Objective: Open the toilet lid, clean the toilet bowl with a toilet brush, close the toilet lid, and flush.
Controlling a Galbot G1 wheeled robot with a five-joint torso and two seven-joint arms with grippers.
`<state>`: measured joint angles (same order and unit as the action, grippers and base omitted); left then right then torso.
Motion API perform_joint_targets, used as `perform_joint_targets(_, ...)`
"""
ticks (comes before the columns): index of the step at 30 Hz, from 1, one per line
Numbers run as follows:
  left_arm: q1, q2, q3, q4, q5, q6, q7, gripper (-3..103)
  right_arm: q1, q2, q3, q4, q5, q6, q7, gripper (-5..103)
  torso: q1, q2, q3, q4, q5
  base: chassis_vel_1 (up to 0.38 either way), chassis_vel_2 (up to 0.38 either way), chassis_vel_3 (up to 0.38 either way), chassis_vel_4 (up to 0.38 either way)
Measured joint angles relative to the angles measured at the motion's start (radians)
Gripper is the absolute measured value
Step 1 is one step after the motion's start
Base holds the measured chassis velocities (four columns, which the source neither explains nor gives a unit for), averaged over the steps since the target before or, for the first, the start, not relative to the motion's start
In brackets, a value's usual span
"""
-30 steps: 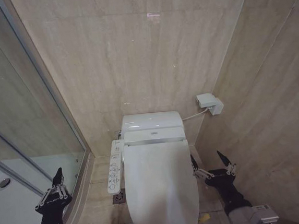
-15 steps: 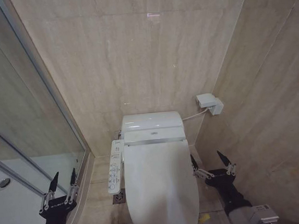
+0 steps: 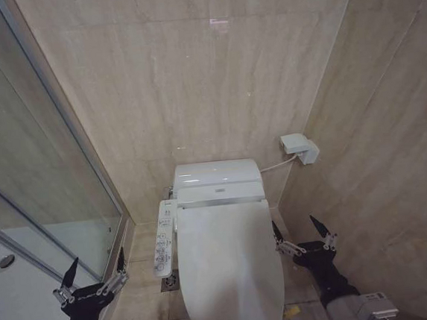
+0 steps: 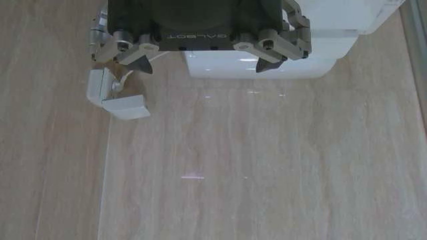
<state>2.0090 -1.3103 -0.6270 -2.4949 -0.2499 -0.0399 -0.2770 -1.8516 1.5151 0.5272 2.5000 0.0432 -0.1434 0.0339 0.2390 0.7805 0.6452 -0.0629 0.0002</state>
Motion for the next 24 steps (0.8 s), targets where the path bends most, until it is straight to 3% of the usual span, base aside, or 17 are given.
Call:
perform_joint_targets(1, 0.0, 0.0, 0.0, 0.0, 0.0, 0.0, 0.0, 92, 0.0, 0.0, 0.0, 0.0, 0.0, 0.0, 0.0, 100, 0.0, 0.0, 0.0, 0.0, 0.0, 0.0, 0.0, 0.0, 0.0)
perform_joint_targets(2, 0.007, 0.002, 0.004, -0.005, -0.009, 0.03, -0.006, 100, 0.0, 0.0, 0.0, 0.0, 0.0, 0.0, 0.0, 100, 0.0, 0.0, 0.0, 0.0, -0.0001, 0.0, 0.0, 0.0, 0.0)
perform_joint_targets(4, 0.022, 0.008, 0.007, -0.008, -0.023, 0.099, -0.017, 100, 0.0, 0.0, 0.0, 0.0, 0.0, 0.0, 0.0, 100, 0.0, 0.0, 0.0, 0.0, -0.0001, 0.0, 0.0, 0.0, 0.0)
perform_joint_targets(5, 0.022, 0.008, 0.007, -0.008, -0.023, 0.099, -0.017, 100, 0.0, 0.0, 0.0, 0.0, 0.0, 0.0, 0.0, 100, 0.0, 0.0, 0.0, 0.0, -0.0001, 0.0, 0.0, 0.0, 0.0)
perform_joint_targets(8, 0.038, 0.018, 0.009, -0.008, -0.064, 0.214, -0.027, 100, 0.0, 0.0, 0.0, 0.0, 0.0, 0.0, 0.0, 100, 0.0, 0.0, 0.0, 0.0001, -0.0002, 0.0, 0.0, 0.0, 0.0)
perform_joint_targets(11, 0.038, 0.022, 0.004, -0.008, -0.065, 0.232, -0.023, 100, 0.0, 0.0, 0.0, 0.0, 0.0, 0.0, 0.0, 100, 0.0, 0.0, 0.0, 0.0, -0.0002, 0.0, 0.0, 0.0, 0.0)
perform_joint_targets(16, 0.039, 0.025, 0.0, -0.008, -0.026, 0.183, 0.021, 100, 0.0, 0.0, 0.0, 0.0, 0.0, 0.0, 0.0, 100, 0.0, 0.0, 0.0, 0.0, -0.0002, 0.0, 0.0, 0.0, 0.0)
perform_joint_targets(18, 0.038, 0.022, -0.014, -0.007, 0.046, 0.04, 0.082, 100, 0.0, 0.0, 0.0, 0.0, 0.0, 0.0, 0.0, 100, 0.0, 0.0, 0.0, 0.0, -0.0001, 0.0, 0.0, 0.0, 0.0)
perform_joint_targets(19, 0.038, 0.022, -0.014, -0.007, 0.046, 0.04, 0.082, 100, 0.0, 0.0, 0.0, 0.0, 0.0, 0.0, 0.0, 100, 0.0, 0.0, 0.0, 0.0, -0.0001, 0.0, 0.0, 0.0, 0.0)
perform_joint_targets(21, 0.041, 0.016, -0.025, -0.007, 0.089, -0.061, 0.122, 100, 0.0, 0.0, 0.0, 0.0, 0.0, 0.0, 0.0, 100, 0.0, 0.0, 0.0, -0.0001, -0.0002, 0.0, 0.0, 0.0, 0.0)
perform_joint_targets(24, 0.047, 0.012, -0.028, -0.007, 0.092, -0.09, 0.129, 100, 0.0, 0.0, 0.0, 0.0, 0.0, 0.0, 0.0, 100, 0.0, 0.0, 0.0, 0.0001, -0.0002, 0.0, 0.0, 0.0, 0.0)
